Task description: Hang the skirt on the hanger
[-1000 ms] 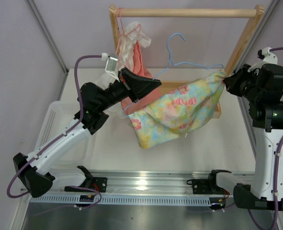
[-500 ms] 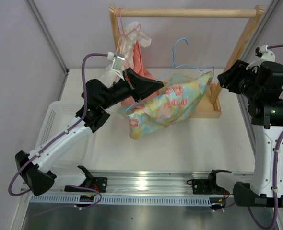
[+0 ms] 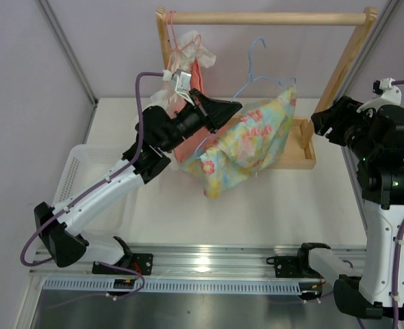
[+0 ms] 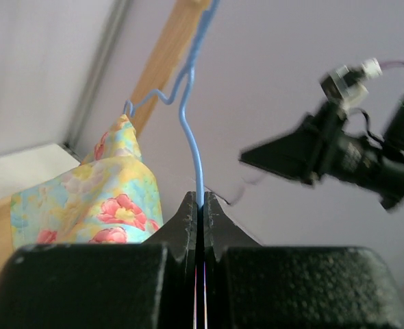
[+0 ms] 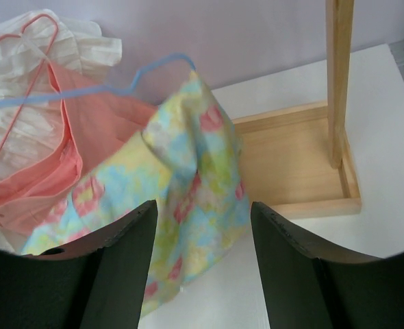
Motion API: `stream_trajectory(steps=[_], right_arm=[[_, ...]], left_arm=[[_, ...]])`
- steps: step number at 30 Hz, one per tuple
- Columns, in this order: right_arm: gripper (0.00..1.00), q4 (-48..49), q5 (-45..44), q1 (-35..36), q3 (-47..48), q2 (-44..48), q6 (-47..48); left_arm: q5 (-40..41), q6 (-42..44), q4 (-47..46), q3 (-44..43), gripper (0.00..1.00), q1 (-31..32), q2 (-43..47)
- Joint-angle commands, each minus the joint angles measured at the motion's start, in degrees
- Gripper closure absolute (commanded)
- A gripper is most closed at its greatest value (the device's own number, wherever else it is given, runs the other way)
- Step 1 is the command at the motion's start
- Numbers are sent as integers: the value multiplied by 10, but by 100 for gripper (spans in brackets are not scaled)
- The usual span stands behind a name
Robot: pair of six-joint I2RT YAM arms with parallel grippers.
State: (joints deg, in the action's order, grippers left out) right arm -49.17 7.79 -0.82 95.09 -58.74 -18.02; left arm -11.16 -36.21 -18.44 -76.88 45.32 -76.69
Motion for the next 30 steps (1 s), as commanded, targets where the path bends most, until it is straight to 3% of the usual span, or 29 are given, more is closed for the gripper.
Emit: stream_trajectory(steps=[1,2,8,19,23,24,27,28,29,30], right_arm=[[37,14,9,6,-17,18,-25],[37,12,8,6,-17,20,-25],[35,11,6,6,-33,31,-16],[36,19,22,21,-42,30,-13],[36,22,22,22,-57,36,-11],[36,25,25,21,-61,37,-11],[36,33,28,21,-77,41,-13],[36,35,28,21,-82,43,-13],[35,38,29,21,-89,45,-15],[35,43,32,21,-90,45,-15]], left_arm=[[147,78,23,-121,100,23,-34],[190,87,34,-134,100,28,-43],[269,130,57,-221,100,30,-117],[348,179,113,-379,100,27,-258],[347,173,110,-348,100,28,-257],[347,173,104,-335,98,27,-253],[346,179,106,-297,77,27,-235],[342,181,104,-290,69,27,-223],[338,184,104,-270,53,27,-215],[335,187,105,-265,48,27,-207]])
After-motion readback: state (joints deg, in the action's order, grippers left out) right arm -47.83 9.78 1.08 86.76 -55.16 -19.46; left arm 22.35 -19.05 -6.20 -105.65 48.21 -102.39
